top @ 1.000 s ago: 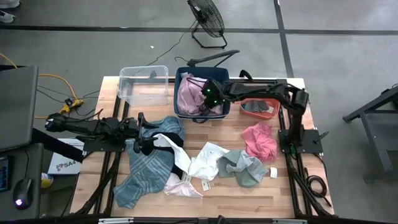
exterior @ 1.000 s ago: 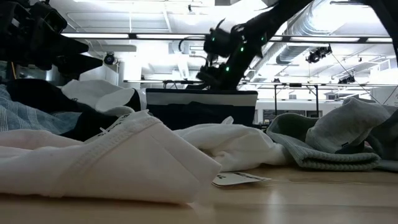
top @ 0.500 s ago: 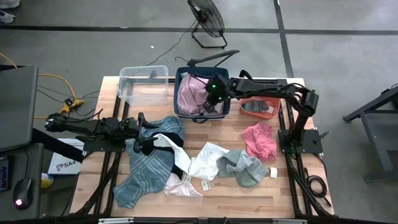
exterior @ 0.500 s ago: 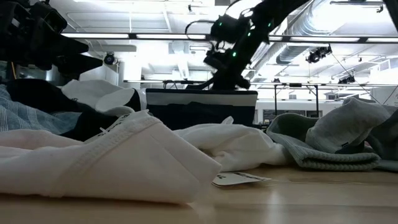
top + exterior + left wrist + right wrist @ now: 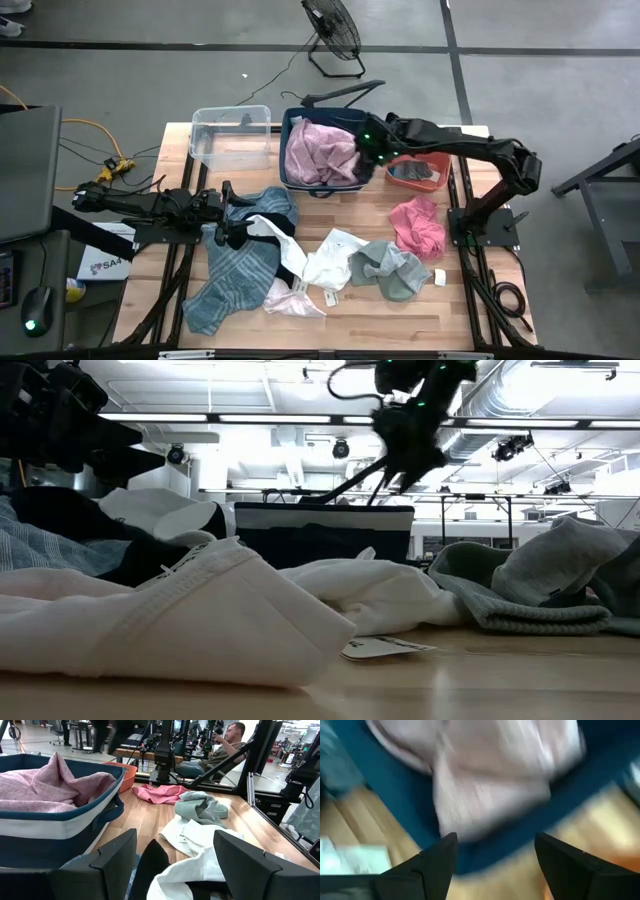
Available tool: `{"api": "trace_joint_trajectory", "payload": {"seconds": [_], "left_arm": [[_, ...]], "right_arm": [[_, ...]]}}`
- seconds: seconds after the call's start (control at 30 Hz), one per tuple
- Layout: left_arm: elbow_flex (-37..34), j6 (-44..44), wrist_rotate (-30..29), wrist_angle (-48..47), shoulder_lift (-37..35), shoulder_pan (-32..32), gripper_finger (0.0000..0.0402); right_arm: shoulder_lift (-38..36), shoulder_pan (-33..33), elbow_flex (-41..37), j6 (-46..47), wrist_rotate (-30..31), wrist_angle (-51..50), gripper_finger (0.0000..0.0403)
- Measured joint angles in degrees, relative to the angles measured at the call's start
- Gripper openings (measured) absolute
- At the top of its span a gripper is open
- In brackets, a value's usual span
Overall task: Pick & Place Cloths
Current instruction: Put the pink underwear into the transparent bin
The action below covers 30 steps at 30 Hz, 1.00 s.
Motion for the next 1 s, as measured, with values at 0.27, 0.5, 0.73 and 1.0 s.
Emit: {"api": "trace_joint_trajectory", "payload": {"seconds": [0.27,0.5,0.73,1.0], "left_arm": [[0.0,0.01,0.0,0.0,0.01,-0.01,0.0257],[0.0,0.01,-0.02,0.0,0.0,-0.02,0.0257],[-0.02,0.01,-0.02,0.01,-0.01,-0.01,0.0257],[0.0,0.01,0.0,0.0,0.01,-0.02,0.0257]], "right_arm": [[-1.48,5.51,-0.5,15.33,5.14,-20.7,0.0256],[-1.42,14.17,-9.62,27.98,6.31,-20.05,0.0254],[-1.42,20.17,-20.26,41.4,6.29,-18.57,0.0254],[-1.46,23.3,-26.64,48.99,6.44,-11.67,0.0254]]}}
